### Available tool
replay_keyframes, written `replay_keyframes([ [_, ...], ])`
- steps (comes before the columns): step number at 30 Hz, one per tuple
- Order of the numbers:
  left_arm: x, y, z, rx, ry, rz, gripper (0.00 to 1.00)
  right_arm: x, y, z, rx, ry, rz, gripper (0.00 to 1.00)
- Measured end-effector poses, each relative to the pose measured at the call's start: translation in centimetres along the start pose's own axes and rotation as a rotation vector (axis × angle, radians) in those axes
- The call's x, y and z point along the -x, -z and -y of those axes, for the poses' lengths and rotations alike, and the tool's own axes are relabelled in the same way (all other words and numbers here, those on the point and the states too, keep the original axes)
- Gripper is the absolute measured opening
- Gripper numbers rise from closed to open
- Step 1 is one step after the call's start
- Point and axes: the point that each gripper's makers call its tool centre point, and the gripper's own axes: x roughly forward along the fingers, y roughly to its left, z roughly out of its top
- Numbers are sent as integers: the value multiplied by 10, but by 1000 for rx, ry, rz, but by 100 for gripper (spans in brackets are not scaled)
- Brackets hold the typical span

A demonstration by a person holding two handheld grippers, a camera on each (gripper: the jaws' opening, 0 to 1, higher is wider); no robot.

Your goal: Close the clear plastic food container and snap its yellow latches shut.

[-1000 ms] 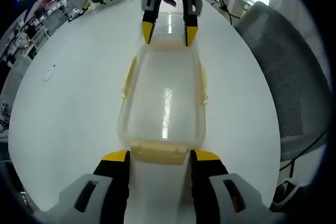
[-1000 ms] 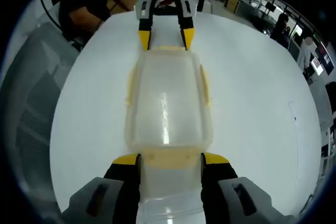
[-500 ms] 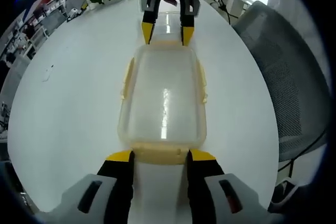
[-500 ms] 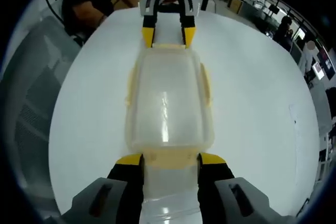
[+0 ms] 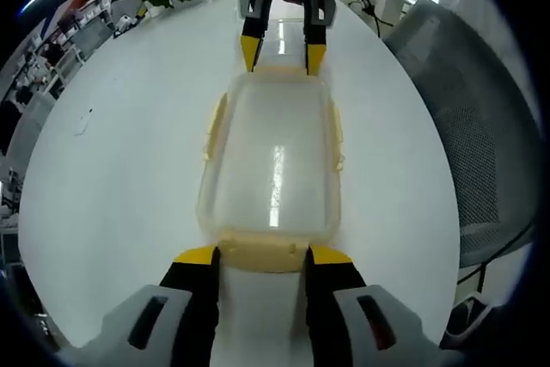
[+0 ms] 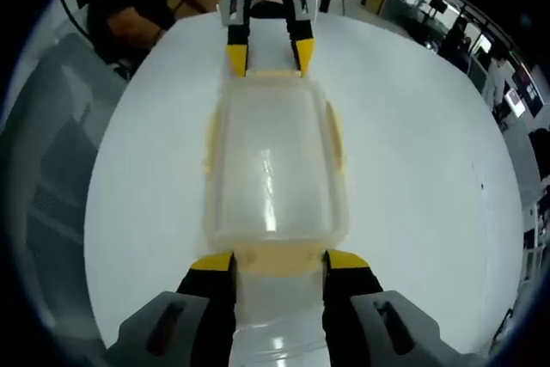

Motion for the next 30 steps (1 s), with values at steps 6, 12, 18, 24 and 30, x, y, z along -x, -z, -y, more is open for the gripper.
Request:
replay_keyframes([
  [6,0,1,1,2,0,-12,38,-1,1,0,0,7,1,38],
  [12,1,3,3,5,-11,-29,38,2,-4,0,25,12,21,37],
  [18,8,5,4,21,-17,-30,38,6,-10,0,35,5,35,37],
  [24,15,1,6,31,-37,-25,38,15,-13,2,57,8,46,37],
  [30,21,-5,10,48,-48,-17,38,24,-14,1,83,2,48,37],
])
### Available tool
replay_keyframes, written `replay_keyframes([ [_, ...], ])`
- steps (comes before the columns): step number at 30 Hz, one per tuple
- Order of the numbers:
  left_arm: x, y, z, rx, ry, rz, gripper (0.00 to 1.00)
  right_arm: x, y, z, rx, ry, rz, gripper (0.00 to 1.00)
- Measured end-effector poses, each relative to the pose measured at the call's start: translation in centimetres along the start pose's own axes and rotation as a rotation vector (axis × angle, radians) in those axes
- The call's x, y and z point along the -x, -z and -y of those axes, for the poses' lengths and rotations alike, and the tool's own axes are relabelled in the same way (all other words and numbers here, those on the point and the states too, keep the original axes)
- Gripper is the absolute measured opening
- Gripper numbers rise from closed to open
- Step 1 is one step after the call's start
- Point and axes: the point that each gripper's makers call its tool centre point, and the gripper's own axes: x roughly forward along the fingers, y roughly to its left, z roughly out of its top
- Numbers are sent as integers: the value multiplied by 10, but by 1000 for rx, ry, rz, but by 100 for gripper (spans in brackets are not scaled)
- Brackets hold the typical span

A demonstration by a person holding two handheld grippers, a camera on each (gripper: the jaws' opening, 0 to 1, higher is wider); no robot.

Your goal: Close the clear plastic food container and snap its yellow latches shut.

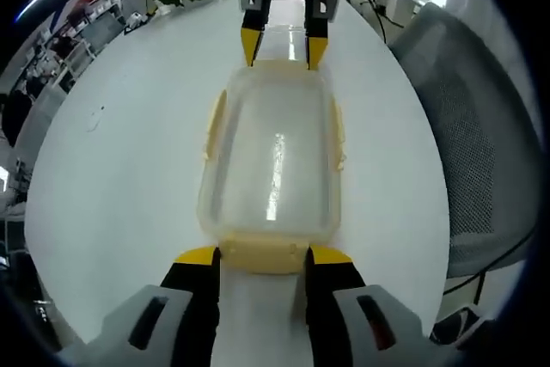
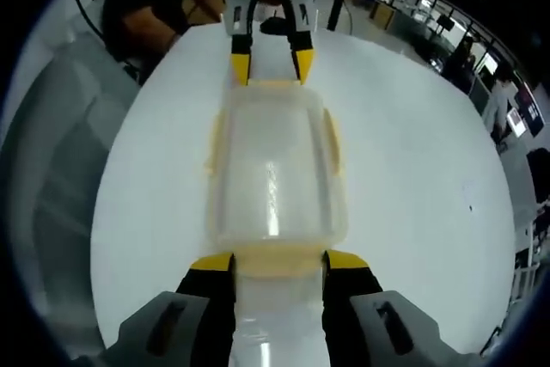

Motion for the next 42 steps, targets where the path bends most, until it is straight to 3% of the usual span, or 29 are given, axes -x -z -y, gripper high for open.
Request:
replay_keyframes([
  [26,22,-47,7,14,-77,17,38,48,13,3,62,34,8,37],
  [42,24,-63,17,38,-103,5,38,62,22,0,95,29,23,37],
])
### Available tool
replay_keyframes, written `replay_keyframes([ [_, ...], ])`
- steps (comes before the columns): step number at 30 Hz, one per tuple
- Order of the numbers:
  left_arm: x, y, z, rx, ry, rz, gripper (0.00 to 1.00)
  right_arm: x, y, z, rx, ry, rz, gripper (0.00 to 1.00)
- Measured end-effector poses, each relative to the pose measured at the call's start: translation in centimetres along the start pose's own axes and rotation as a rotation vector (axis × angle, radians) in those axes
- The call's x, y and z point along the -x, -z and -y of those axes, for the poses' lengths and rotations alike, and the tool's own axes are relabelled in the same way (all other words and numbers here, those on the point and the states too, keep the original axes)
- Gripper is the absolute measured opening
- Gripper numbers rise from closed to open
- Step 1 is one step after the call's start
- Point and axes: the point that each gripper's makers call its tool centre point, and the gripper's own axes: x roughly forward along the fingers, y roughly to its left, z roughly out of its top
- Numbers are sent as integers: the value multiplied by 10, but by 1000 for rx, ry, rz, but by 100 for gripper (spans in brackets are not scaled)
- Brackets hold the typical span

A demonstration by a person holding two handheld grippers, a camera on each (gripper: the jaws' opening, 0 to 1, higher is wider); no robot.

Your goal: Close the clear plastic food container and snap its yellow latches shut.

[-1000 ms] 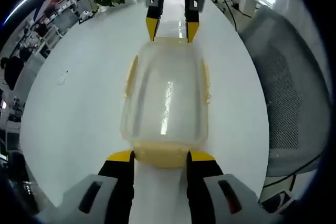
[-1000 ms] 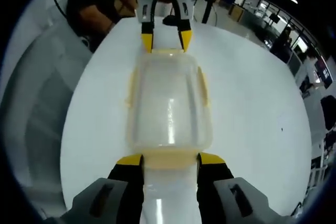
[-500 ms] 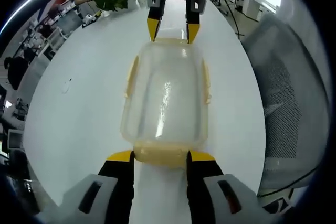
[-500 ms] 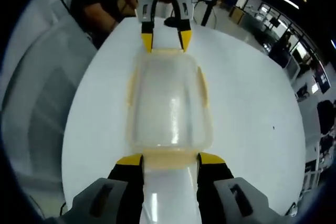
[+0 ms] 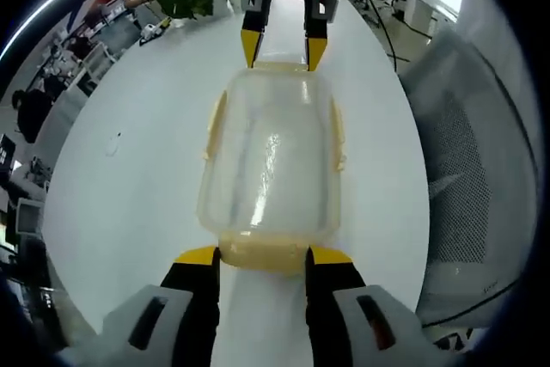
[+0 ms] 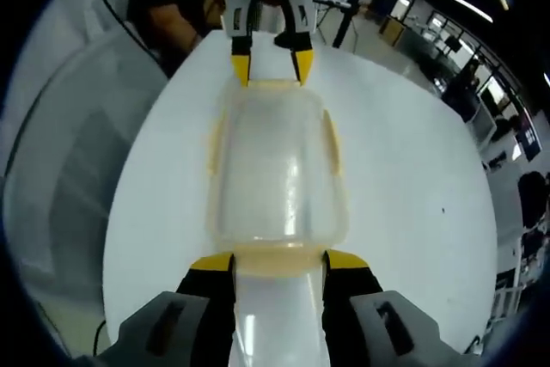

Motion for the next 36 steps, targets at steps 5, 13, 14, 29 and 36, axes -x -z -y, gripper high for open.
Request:
replay_keyframes([
  [5,-3,-9,2,2,-3,3,38,6,8,-1,3,1,-1,37],
  [13,-8,-26,7,0,-4,9,38,15,23,-3,4,3,-7,37],
  [14,-8,-28,7,0,-5,9,38,17,25,-4,4,3,-7,37],
  [29,-17,-62,13,-2,-8,12,38,37,54,-6,6,3,-7,37],
  [36,-21,-75,14,5,-13,11,38,44,65,-4,12,0,-9,37],
])
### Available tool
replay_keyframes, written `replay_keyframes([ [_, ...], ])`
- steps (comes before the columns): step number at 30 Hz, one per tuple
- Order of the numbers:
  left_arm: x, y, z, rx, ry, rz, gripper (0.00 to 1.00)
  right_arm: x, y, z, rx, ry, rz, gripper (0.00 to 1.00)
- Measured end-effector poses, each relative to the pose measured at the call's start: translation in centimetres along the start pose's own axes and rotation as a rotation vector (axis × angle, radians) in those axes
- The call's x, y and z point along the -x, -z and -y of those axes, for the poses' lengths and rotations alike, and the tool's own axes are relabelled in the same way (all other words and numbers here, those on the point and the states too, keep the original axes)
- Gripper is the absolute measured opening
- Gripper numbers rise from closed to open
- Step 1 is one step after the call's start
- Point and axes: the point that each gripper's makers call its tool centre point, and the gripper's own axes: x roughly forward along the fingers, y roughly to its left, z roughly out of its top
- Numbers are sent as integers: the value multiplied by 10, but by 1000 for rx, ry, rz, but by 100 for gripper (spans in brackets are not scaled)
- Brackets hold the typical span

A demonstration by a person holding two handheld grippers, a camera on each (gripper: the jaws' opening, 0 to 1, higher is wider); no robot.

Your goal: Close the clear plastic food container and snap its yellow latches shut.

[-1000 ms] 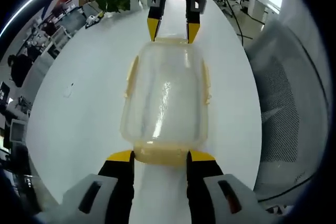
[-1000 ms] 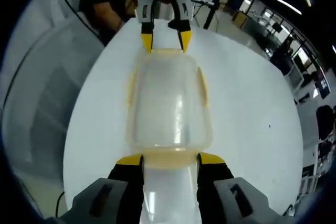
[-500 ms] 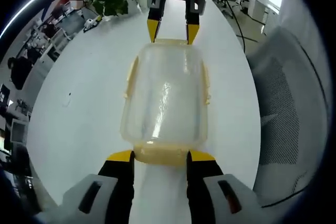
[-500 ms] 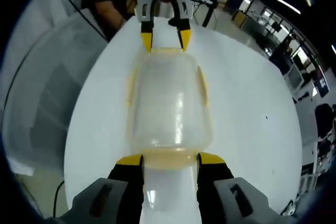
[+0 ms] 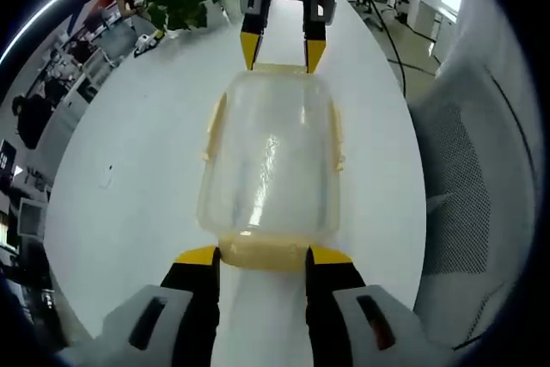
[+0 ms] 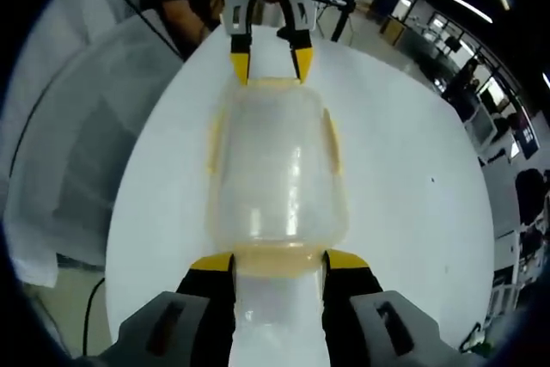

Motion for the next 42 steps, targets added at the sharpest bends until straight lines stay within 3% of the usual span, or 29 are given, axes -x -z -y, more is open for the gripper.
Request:
replay_keyframes([
  [23,-26,-39,9,72,13,18,38,16,45,6,43,-47,-14,37],
  [42,-38,-65,9,100,24,33,38,25,72,14,52,-78,-26,37],
])
